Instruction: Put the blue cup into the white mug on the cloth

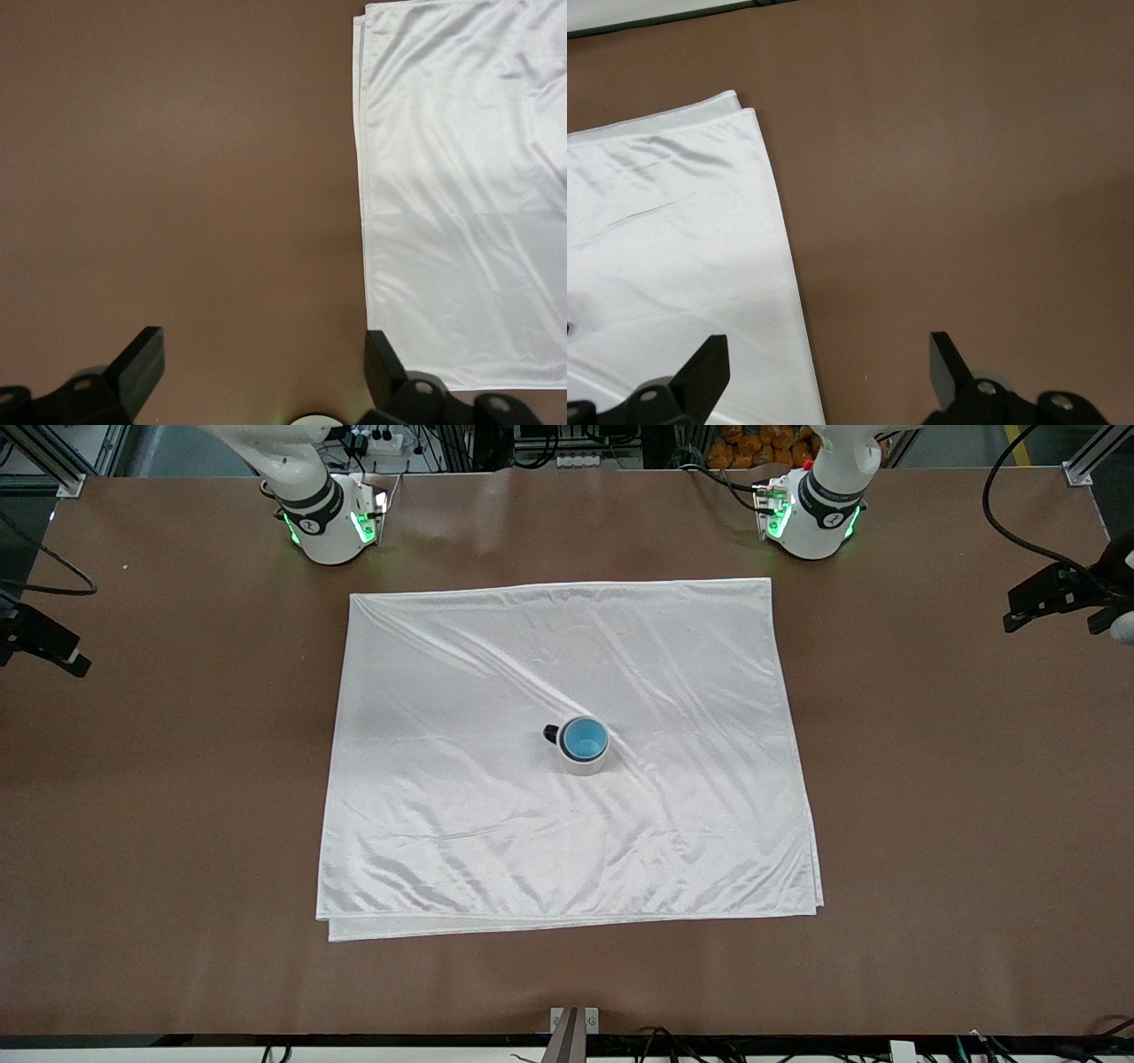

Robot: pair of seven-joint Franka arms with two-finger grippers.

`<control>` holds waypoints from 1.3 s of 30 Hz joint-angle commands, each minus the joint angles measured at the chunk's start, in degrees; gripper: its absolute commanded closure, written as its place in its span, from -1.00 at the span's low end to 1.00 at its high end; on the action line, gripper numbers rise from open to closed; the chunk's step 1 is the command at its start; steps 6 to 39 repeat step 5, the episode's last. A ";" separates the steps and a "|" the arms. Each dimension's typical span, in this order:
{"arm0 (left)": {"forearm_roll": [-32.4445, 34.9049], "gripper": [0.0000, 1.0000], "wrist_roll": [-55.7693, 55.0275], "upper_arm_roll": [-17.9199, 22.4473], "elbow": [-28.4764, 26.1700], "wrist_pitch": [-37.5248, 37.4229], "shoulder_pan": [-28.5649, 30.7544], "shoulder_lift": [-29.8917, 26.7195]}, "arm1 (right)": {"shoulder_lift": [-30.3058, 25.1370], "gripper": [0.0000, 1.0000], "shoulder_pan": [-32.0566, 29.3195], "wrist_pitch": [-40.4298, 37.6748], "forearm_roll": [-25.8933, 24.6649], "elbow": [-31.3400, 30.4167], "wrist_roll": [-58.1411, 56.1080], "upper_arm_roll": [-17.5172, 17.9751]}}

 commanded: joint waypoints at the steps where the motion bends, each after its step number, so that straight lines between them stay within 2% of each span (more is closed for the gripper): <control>1: 1.30 -1.00 1.20 -0.18 -0.75 0.09 0.39 -1.03 | 0.77 -1.00 -0.48 -1.05 0.74 1.68 0.57 0.55; 39: 1.30 -1.00 1.20 -0.18 -0.83 0.09 0.39 -0.94 | 0.68 -1.00 -0.30 -1.05 0.65 1.68 0.66 0.55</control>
